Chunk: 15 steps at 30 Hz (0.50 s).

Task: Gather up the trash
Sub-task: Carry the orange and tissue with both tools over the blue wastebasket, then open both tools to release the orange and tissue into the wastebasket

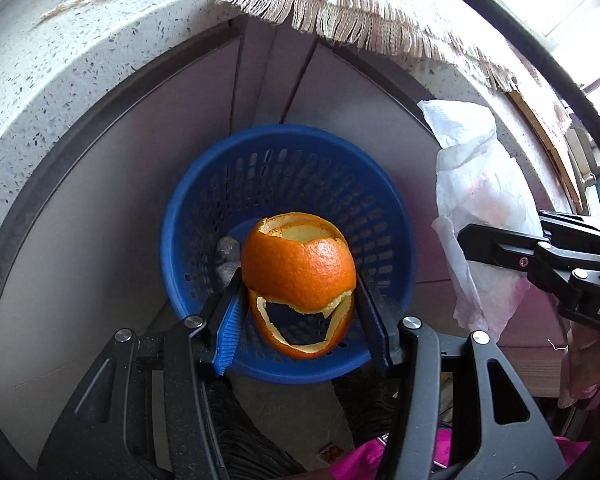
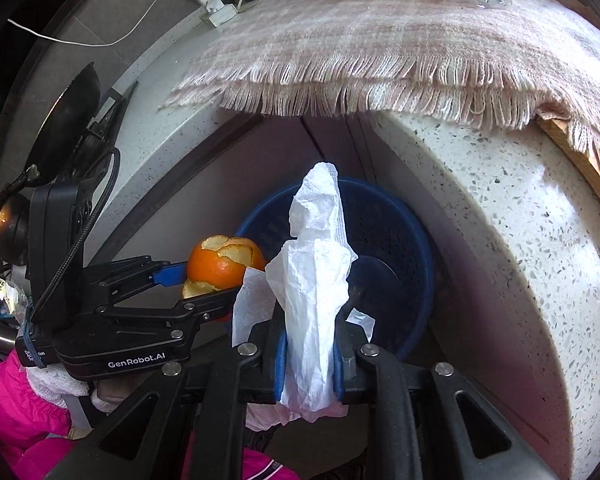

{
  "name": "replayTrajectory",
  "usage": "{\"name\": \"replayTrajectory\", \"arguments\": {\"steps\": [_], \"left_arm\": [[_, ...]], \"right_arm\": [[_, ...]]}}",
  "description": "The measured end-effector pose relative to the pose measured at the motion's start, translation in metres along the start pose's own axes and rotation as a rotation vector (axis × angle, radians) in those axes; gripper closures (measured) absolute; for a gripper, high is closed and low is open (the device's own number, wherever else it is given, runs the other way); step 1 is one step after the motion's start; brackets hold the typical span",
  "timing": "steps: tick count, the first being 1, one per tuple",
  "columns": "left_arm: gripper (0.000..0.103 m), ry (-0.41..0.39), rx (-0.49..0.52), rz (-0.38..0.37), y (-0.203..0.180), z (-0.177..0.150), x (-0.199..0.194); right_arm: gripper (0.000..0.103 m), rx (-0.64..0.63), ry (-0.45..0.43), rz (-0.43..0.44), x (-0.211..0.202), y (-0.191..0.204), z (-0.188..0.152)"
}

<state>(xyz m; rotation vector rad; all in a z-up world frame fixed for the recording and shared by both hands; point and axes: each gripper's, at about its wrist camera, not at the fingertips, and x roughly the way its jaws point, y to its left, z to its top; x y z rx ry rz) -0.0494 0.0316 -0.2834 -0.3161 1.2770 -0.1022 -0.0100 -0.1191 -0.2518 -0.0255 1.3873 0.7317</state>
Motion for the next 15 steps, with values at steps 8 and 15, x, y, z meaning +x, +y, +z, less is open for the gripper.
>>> {"name": "replayTrajectory", "arguments": {"steps": [8, 15], "left_arm": [[0.050, 0.010, 0.000, -0.001, -0.002, -0.002, 0.009], [0.049, 0.016, 0.005, -0.005, 0.000, 0.000, 0.012]], "right_arm": [[0.084, -0.001, 0.015, -0.018, 0.010, -0.003, -0.001], [0.078, -0.006, 0.011, -0.025, 0.009, -0.003, 0.002]]}}
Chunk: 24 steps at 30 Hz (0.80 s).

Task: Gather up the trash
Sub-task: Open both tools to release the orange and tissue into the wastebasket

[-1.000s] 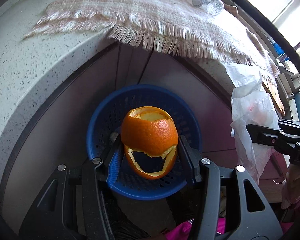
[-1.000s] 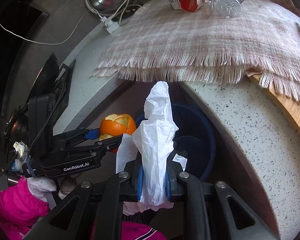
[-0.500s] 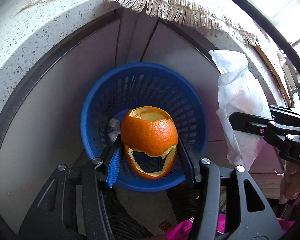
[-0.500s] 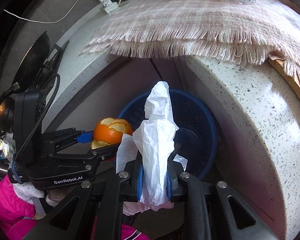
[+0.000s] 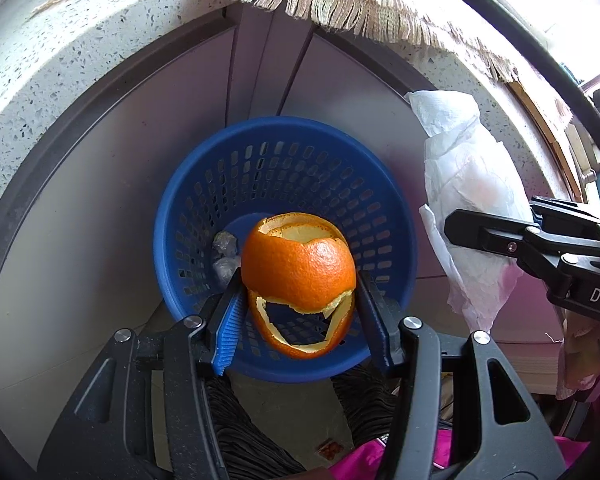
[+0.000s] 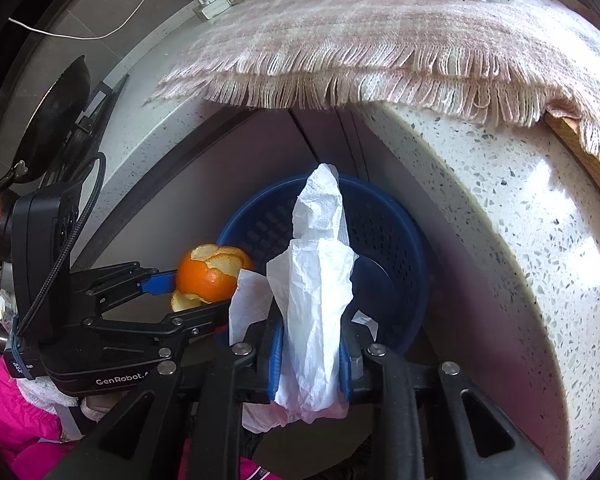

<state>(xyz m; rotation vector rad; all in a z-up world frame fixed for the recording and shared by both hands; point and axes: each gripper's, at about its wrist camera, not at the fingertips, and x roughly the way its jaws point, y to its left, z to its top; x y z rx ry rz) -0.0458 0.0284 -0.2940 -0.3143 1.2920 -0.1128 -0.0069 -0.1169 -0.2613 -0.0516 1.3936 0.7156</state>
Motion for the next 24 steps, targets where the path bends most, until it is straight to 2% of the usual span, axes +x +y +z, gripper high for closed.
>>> {"name": "replayTrajectory", "arguments": {"steps": [9, 12, 16, 18, 21, 24], "left_arm": [[0.048, -0.003, -0.004, 0.011, 0.001, 0.000, 0.000], [0.047, 0.000, -0.010, 0.017, 0.003, 0.001, 0.002], [0.045, 0.002, -0.015, 0.026, 0.005, 0.003, 0.003], [0.045, 0.007, -0.022, 0.031, 0.007, 0.004, 0.003], [0.042, 0.001, -0.027, 0.031, 0.009, 0.004, 0.001], [0.042, -0.008, -0.027, 0.026, 0.011, 0.006, -0.003]], "right_arm": [[0.070, 0.001, 0.002, 0.010, 0.001, -0.002, 0.001], [0.063, 0.005, 0.002, 0.015, 0.001, -0.004, 0.001], [0.047, -0.005, 0.000, 0.007, 0.001, -0.004, 0.003], [0.046, -0.010, -0.001, 0.003, 0.001, -0.004, 0.004], [0.037, -0.006, -0.008, 0.006, -0.001, -0.003, 0.006], [0.036, -0.007, -0.012, 0.007, -0.003, -0.002, 0.008]]}}
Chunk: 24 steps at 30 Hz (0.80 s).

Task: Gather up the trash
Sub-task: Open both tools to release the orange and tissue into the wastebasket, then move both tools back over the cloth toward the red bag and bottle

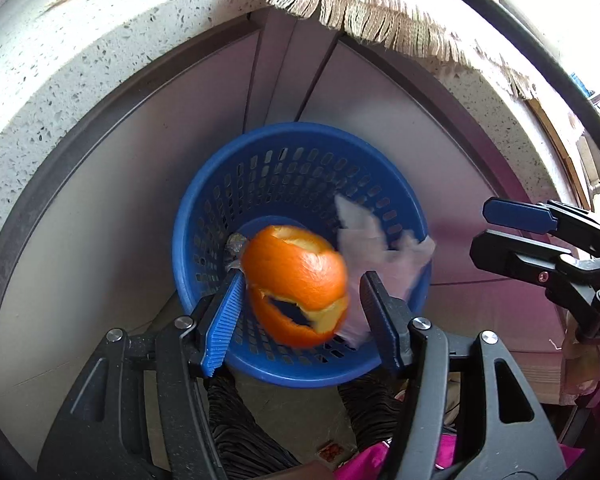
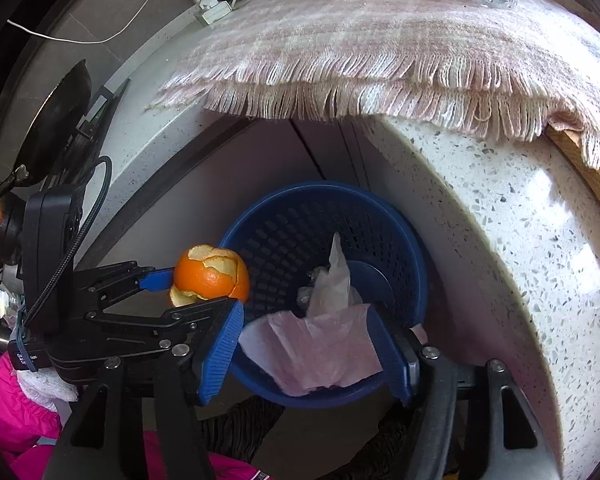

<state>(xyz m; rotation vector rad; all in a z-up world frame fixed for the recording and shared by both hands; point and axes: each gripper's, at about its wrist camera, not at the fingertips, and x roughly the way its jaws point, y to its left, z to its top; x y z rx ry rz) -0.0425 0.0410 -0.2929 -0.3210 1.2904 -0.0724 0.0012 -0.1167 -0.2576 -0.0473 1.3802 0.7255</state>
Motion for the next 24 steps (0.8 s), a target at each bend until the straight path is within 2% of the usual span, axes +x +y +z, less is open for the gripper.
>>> {"name": "replayTrajectory", "arguments": {"steps": [1, 4, 17, 24], "left_arm": [[0.041, -0.003, 0.002, 0.001, -0.001, 0.001, 0.000], [0.031, -0.006, 0.005, -0.006, 0.000, 0.002, -0.004], [0.031, -0.092, -0.028, 0.016, 0.005, 0.011, -0.037], [0.031, -0.171, 0.001, 0.032, -0.003, 0.019, -0.062]], "right_arm": [[0.036, 0.000, -0.001, 0.000, -0.001, 0.000, 0.000], [0.036, 0.002, -0.006, 0.000, -0.004, 0.000, 0.002], [0.036, 0.014, -0.060, 0.039, -0.033, 0.000, 0.003], [0.036, 0.007, -0.103, 0.057, -0.054, 0.002, 0.007]]}}
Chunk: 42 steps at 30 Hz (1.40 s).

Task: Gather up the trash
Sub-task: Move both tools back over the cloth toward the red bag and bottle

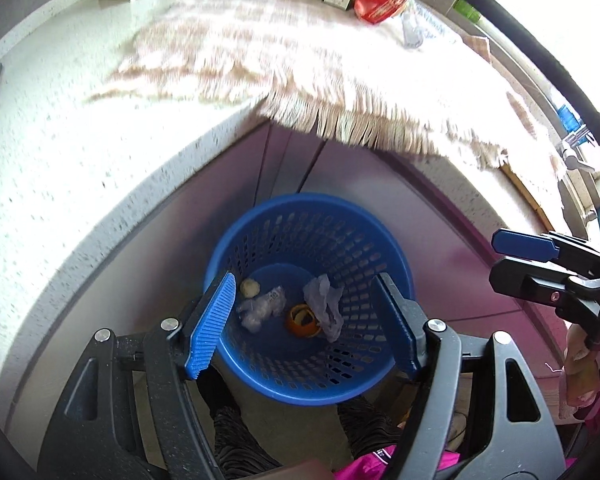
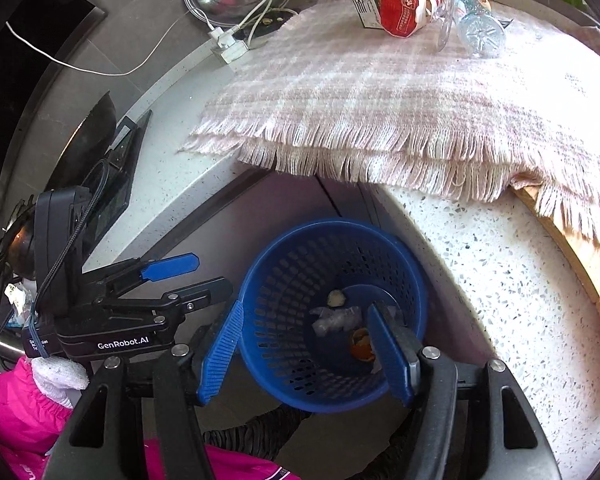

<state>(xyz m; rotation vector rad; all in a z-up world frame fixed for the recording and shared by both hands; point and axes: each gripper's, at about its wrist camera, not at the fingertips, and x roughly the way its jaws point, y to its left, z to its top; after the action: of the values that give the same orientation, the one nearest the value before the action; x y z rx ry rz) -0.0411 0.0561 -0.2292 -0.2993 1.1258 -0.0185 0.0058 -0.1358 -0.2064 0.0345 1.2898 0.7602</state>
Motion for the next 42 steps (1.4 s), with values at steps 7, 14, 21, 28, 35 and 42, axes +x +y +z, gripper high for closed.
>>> {"name": "replayTrajectory", "arguments": {"steps": [7, 14, 21, 28, 35, 42], "left_arm": [[0.031, -0.087, -0.005, -0.024, -0.001, 0.018, -0.020], [0.031, -0.168, -0.032, -0.062, -0.001, 0.041, -0.038], [0.031, -0.183, -0.014, -0.057, -0.004, 0.066, -0.040], [0.031, -0.211, 0.030, -0.067, -0.017, 0.094, -0.041], [0.031, -0.218, 0.067, -0.084, -0.037, 0.123, -0.033], [0.031, -0.227, 0.120, -0.085, -0.060, 0.157, -0.021]], "right_arm": [[0.034, -0.007, -0.052, 0.010, -0.022, 0.004, 0.010], [0.027, 0.003, -0.094, 0.008, -0.042, 0.002, 0.022], [0.021, 0.033, -0.149, -0.015, -0.060, -0.013, 0.037], [0.019, 0.090, -0.208, -0.048, -0.077, -0.046, 0.059], [0.019, 0.161, -0.257, -0.053, -0.088, -0.085, 0.089], [0.019, 0.203, -0.269, -0.034, -0.090, -0.114, 0.123]]}}
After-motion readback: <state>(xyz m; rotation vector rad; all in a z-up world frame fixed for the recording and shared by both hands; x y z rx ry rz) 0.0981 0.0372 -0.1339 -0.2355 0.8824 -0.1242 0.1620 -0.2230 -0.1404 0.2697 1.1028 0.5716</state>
